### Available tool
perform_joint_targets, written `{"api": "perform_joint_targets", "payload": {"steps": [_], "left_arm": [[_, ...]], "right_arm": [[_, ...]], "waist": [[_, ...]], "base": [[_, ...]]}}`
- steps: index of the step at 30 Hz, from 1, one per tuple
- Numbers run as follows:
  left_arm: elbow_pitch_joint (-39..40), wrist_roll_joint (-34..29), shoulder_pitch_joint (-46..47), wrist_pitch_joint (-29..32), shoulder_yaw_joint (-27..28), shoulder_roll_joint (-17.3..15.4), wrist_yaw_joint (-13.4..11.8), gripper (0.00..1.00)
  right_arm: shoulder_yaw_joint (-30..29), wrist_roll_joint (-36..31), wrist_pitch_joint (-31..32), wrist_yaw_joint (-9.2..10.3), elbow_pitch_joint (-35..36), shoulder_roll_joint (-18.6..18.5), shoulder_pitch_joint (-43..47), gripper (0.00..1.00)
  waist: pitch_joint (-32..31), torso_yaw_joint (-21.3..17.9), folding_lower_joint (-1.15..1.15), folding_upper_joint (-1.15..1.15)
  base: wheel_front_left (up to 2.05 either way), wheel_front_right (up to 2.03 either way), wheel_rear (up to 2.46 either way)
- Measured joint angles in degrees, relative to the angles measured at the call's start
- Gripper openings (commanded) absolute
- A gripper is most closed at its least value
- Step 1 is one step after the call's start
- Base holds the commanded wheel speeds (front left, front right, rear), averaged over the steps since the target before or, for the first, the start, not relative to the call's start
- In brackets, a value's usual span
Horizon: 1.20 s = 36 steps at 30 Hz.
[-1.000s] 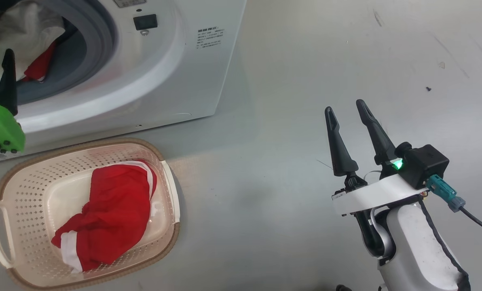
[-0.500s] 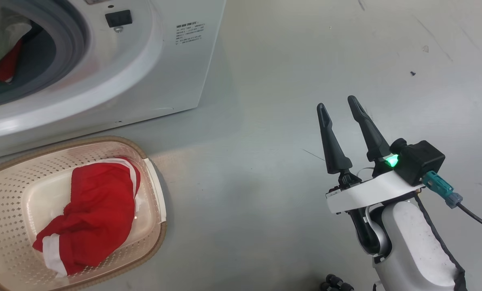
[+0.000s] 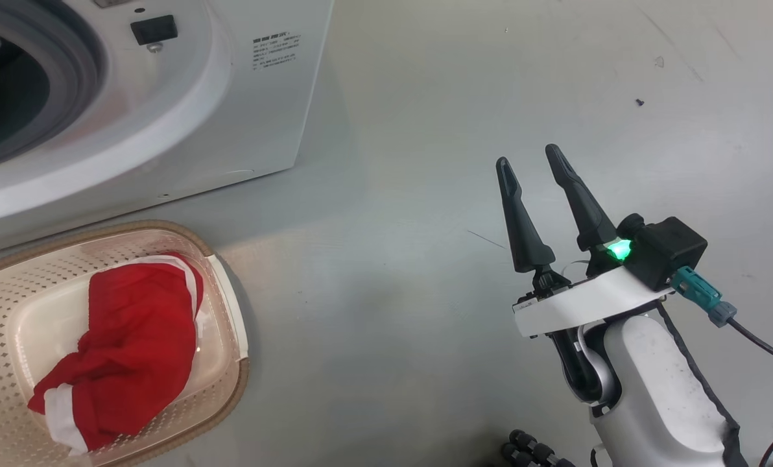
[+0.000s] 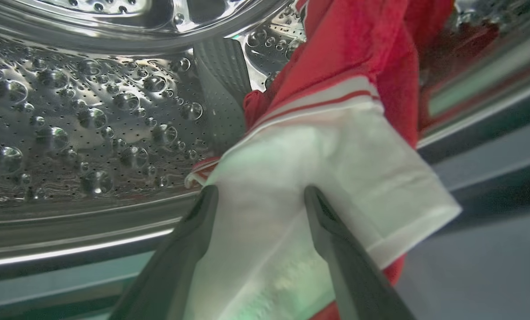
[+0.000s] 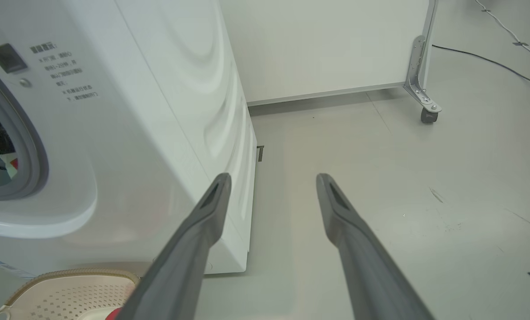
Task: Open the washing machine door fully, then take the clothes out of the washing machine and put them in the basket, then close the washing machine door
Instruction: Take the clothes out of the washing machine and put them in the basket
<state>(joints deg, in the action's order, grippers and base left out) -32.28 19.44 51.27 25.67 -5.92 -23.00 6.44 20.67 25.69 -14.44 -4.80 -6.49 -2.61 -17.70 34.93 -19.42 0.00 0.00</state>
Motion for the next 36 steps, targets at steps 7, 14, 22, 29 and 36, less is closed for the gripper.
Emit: {"api": "perform_joint_targets", "payload": {"steps": [7, 14, 22, 29, 36], "left_arm": [[-2.8, -1.0, 2.9, 1.0, -1.1, 0.0, 0.0, 1.0], [-5.6, -0.9, 4.8, 1.2, -1.1, 0.1, 0.0, 1.0], [-8.5, 1.2, 6.5, 2.2, -1.1, 2.1, 0.0, 0.0], [-10.2, 1.2, 7.1, 0.8, -1.8, 2.2, 0.4, 0.0], [-11.8, 1.2, 6.8, -2.2, -2.7, 3.6, 0.5, 0.0]], "right_arm": [[-0.1, 0.0, 0.0, 0.82, 0.2, 0.0, -0.6, 1.0], [-0.1, 0.0, 0.0, 0.93, 0.3, 0.0, -0.6, 1.0], [-0.1, -0.1, 0.0, 1.0, 0.2, 0.0, -0.8, 1.0], [-0.2, -0.1, 0.0, 1.0, 0.0, 0.0, -0.9, 1.0], [-0.5, -0.6, 0.0, 1.0, -0.8, 0.0, -0.9, 1.0]], "waist": [[0.5, -0.7, 0.0, 0.0], [0.9, -0.9, 0.0, 0.0], [0.9, -0.4, 0.0, 0.0], [0.5, 0.2, 0.0, 0.0], [-0.7, 0.8, 0.0, 0.0]], "base": [[0.0, 0.0, 0.0], [0.0, 0.0, 0.0], [0.0, 0.0, 0.0], [0.0, 0.0, 0.0], [0.0, 0.0, 0.0]]}}
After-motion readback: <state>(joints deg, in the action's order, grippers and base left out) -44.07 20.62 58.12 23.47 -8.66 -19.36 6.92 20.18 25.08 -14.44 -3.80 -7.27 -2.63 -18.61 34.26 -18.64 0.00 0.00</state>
